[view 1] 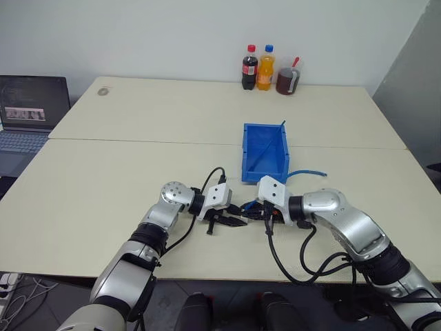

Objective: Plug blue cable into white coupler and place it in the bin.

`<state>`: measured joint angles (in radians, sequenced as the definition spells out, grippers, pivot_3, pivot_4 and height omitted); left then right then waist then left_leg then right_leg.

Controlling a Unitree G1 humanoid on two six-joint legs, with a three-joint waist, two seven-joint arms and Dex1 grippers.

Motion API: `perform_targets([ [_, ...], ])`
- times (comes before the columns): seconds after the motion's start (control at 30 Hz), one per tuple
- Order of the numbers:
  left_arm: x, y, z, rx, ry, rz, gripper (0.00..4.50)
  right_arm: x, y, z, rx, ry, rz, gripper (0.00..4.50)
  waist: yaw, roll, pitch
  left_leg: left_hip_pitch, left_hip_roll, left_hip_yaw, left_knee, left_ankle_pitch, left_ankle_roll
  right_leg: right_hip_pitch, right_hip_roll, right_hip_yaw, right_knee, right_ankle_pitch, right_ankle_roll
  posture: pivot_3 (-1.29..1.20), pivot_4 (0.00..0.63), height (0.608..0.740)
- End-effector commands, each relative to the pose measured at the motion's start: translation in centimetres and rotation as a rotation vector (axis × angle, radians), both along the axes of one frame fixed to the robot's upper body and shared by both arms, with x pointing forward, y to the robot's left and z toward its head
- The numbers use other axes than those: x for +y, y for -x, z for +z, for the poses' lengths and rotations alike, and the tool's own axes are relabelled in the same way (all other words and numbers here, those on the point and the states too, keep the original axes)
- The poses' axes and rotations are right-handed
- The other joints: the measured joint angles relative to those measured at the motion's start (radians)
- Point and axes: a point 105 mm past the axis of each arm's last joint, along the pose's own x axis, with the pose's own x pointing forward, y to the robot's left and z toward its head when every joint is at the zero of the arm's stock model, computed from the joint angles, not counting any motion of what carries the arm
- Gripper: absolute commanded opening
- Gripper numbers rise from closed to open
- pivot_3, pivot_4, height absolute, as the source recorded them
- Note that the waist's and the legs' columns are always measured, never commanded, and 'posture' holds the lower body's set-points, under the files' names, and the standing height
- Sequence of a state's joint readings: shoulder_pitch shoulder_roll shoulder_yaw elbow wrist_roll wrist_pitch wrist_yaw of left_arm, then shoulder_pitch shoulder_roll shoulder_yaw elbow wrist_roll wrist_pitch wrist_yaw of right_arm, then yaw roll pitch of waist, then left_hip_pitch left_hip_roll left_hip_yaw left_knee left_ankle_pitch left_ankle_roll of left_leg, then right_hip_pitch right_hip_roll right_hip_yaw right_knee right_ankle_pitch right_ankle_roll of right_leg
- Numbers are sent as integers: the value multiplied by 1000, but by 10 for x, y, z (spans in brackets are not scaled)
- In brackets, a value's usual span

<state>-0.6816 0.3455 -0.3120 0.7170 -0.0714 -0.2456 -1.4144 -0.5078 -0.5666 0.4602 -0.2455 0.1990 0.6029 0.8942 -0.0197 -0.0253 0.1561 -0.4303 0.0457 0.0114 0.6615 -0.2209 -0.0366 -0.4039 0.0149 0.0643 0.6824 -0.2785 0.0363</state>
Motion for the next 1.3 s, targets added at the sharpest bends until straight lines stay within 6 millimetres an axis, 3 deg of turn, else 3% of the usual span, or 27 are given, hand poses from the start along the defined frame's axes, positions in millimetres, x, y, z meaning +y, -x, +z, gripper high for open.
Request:
perform_targets([
  [0.03,-8,2,0,-10,6,-9,775,-8,2,-26,104,100,-26,194,0,0,0,0,0,0,0,0,0,0,0,0,0,0,0,0,150,740],
  [0.17,-9,3,0,-12,10,-10,775,-7,2,-35,137,114,-42,194,0,0,-3,0,0,0,0,0,0,0,0,0,0,0,0,0,150,740],
  [0.33,-9,3,0,-12,13,-7,775,-17,5,-62,179,181,-48,194,-2,0,-10,3,0,0,0,0,0,2,0,0,0,0,0,0,150,740],
  [0.43,-8,3,0,-13,12,-4,775,-22,4,-74,200,197,-66,194,-5,-1,-11,14,0,0,-2,-1,1,14,0,0,-3,-2,-1,0,150,740],
  [0.6,-7,3,1,-15,11,2,775,-23,3,-75,203,186,-73,194,-8,-1,-14,21,1,0,-3,-2,2,19,0,0,-2,-3,-4,0,150,740],
  [0.63,-7,3,1,-10,16,3,1125,-22,2,-73,201,176,-77,194,-8,-1,-15,21,1,0,-3,-2,2,19,0,0,-2,-4,-4,0,150,740],
  [0.67,-7,3,5,4,29,0,1492,-21,1,-67,202,152,-90,194,-8,-1,-15,21,1,0,-3,-2,2,19,0,0,-2,-4,-4,0,150,740],
  [0.93,7,12,36,13,130,29,3212,-22,-8,-17,187,-27,-178,194,-12,-1,-14,20,1,0,-4,-2,2,18,0,2,-2,-4,-4,0,150,740],
  [1.1,21,27,62,-18,177,100,4442,-28,-13,63,239,-285,-246,194,-12,0,-4,18,2,-1,-9,-2,2,13,-1,5,-2,-4,-5,0,150,740],
  [1.23,25,21,93,-131,275,241,4486,-42,-32,117,301,-449,-294,194,-12,2,1,13,2,-1,-11,-2,2,7,-1,4,-1,-3,-5,0,150,740],
  [1.3,24,12,113,-198,351,340,4486,-50,-50,131,319,-477,-337,194,-12,2,1,13,1,-1,-13,-2,2,6,-1,4,-2,-3,-5,0,150,740],
])
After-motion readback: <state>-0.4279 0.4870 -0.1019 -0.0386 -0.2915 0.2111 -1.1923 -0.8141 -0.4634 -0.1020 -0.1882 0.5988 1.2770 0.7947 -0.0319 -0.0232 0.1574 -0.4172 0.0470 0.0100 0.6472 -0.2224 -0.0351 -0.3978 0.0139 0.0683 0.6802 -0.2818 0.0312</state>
